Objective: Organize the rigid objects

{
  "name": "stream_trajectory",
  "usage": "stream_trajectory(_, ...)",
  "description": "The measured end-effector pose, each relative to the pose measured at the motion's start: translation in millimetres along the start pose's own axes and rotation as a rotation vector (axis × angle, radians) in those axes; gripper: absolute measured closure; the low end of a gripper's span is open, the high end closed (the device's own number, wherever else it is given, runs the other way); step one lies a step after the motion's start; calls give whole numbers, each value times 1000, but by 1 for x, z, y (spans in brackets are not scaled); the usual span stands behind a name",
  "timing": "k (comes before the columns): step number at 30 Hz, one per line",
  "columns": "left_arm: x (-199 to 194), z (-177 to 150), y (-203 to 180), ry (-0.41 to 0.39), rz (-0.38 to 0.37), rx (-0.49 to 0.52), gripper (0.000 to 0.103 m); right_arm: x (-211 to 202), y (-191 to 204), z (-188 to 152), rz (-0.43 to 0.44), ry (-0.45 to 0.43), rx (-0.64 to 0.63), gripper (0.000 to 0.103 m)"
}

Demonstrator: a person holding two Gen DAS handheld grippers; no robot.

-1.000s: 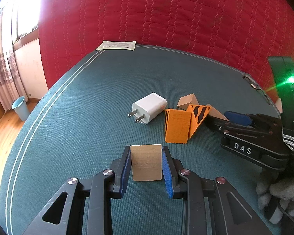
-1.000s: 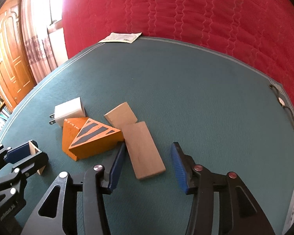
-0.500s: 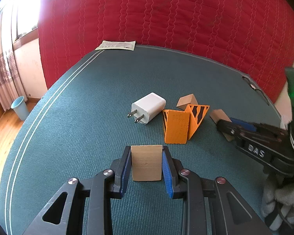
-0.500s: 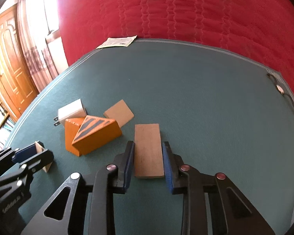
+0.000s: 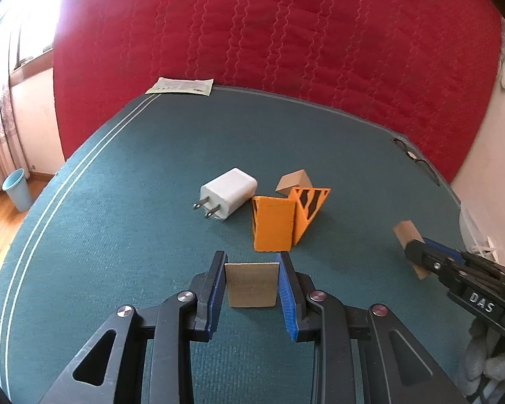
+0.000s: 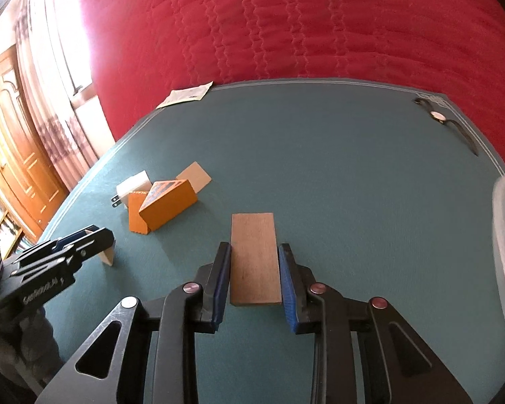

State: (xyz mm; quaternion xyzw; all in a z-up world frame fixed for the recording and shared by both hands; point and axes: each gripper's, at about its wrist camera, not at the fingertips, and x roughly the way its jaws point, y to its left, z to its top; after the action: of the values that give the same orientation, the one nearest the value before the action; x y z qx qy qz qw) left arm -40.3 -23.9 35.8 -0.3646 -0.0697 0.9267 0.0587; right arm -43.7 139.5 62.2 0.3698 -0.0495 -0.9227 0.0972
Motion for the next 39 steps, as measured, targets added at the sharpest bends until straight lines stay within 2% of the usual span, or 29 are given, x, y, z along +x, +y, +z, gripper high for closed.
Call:
stream_trajectory(5, -7, 1, -8, -12, 1, 26, 72, -19, -13, -10, -8, -16, 37, 74)
stream_trajectory(14, -11, -3, -13, -12, 73, 58, 71, -45, -31, -22, -5, -54, 77, 74)
stream_trajectory(15, -12, -3, -13, -10, 77, 61, 68, -47, -32, -22, -3, -58, 80, 74)
stream_trajectory(18, -10, -4, -11, 17, 103, 50, 48, -50, -36, -25, 0, -63, 88, 74)
stream_trajectory(19, -10, -3, -9, 23, 103, 42, 45, -50, -38, -26, 1, -63, 91, 74)
stream_trajectory(25, -7, -4, -9, 50, 120, 38, 45, -52, -44, -31, 9, -64, 107, 74)
stream_trajectory(32, 3, -3, -13, 91, 140, 59, 45, -53, -45, -33, 23, -68, 112, 74)
stream_trajectory(33, 4, -2, -14, 89, 145, 61, 51, -53, -45, -34, 24, -69, 112, 74)
stream_trajectory(34, 4, -1, -15, 88, 142, 63, 64, -54, -45, -34, 25, -69, 114, 74)
stream_trajectory(35, 6, 1, -16, 87, 137, 68, 70, -53, -45, -34, 24, -70, 115, 74)
stream_trajectory(39, 6, 1, -22, 80, 131, 92, 72, -56, -47, -35, 23, -80, 125, 74)
